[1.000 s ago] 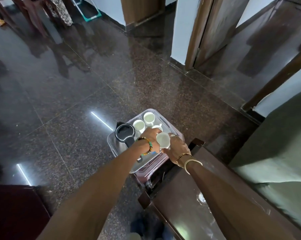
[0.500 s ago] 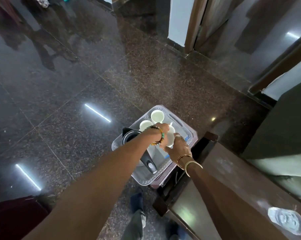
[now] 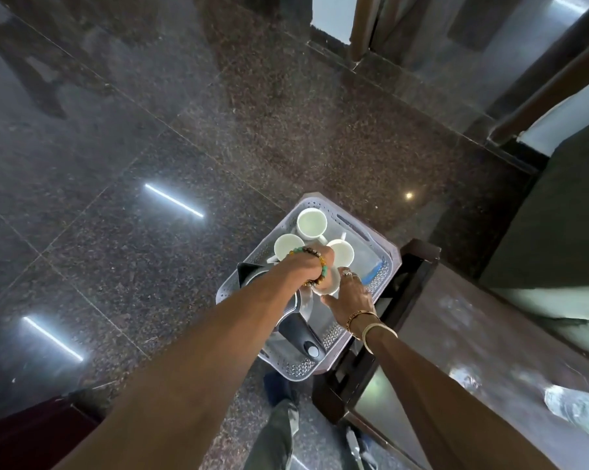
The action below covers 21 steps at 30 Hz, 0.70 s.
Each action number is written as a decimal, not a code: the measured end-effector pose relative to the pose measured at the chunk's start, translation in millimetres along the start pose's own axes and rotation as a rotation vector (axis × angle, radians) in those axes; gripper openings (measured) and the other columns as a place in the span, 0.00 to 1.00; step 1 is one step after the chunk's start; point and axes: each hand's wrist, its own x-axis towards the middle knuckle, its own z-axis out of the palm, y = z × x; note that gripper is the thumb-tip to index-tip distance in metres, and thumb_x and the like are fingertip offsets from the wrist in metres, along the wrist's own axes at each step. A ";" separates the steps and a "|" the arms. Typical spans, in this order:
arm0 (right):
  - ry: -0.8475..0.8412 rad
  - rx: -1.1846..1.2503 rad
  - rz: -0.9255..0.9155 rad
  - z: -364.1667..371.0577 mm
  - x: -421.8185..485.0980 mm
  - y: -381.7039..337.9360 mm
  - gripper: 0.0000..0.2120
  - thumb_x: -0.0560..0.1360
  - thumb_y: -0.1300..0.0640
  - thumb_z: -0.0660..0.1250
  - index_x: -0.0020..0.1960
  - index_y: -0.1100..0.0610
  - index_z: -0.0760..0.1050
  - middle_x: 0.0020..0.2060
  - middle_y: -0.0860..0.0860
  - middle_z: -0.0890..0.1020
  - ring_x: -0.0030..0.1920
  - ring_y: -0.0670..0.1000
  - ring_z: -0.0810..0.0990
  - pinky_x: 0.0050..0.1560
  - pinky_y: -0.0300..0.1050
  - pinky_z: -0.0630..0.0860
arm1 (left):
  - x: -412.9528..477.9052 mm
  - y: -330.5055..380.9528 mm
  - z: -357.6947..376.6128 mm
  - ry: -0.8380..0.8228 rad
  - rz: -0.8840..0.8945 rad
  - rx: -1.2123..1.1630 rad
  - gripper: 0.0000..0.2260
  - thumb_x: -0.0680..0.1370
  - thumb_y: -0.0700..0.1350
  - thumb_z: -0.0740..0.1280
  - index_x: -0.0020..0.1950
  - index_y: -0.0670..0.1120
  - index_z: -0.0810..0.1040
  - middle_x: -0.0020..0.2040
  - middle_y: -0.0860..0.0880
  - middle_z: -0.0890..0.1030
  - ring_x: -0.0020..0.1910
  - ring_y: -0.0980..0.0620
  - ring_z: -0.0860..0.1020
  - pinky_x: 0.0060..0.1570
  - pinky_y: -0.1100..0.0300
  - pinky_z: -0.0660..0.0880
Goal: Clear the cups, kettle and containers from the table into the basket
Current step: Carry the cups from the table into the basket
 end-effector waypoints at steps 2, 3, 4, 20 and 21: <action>-0.005 0.000 0.009 2.3 7.2 -1.2 0.30 0.75 0.53 0.70 0.73 0.57 0.62 0.66 0.55 0.71 0.66 0.58 0.73 0.66 0.56 0.69 | 6.4 -2.1 -2.3 0.004 -0.006 0.040 0.19 0.79 0.40 0.62 0.70 0.45 0.72 0.67 0.44 0.75 0.64 0.44 0.75 0.47 0.58 0.72; -0.004 0.007 0.016 4.0 10.5 -1.7 0.30 0.75 0.54 0.71 0.72 0.57 0.63 0.65 0.55 0.72 0.65 0.59 0.73 0.66 0.57 0.70 | 10.0 -3.6 -3.4 -0.004 -0.009 0.051 0.18 0.79 0.40 0.62 0.69 0.45 0.73 0.67 0.44 0.75 0.64 0.44 0.75 0.48 0.57 0.71; 0.002 0.018 0.021 5.9 13.7 -2.1 0.29 0.74 0.55 0.71 0.71 0.57 0.63 0.64 0.55 0.73 0.64 0.59 0.74 0.65 0.57 0.71 | 14.6 -4.8 -3.8 -0.008 -0.003 0.051 0.18 0.79 0.40 0.61 0.69 0.44 0.73 0.67 0.44 0.75 0.64 0.44 0.75 0.48 0.57 0.70; 0.006 -0.041 0.073 14.9 38.7 -4.1 0.32 0.72 0.52 0.74 0.68 0.58 0.60 0.62 0.56 0.74 0.62 0.60 0.76 0.60 0.56 0.75 | 26.1 -9.3 -6.8 -0.032 0.006 0.159 0.16 0.81 0.40 0.58 0.67 0.40 0.73 0.66 0.40 0.75 0.64 0.41 0.74 0.48 0.57 0.68; -0.012 -0.062 0.075 10.9 36.5 -5.4 0.32 0.72 0.51 0.74 0.68 0.58 0.61 0.63 0.55 0.74 0.63 0.60 0.76 0.61 0.55 0.75 | 22.8 -8.2 -8.9 -0.031 0.015 0.173 0.16 0.81 0.40 0.58 0.67 0.40 0.73 0.65 0.40 0.76 0.64 0.41 0.75 0.47 0.57 0.68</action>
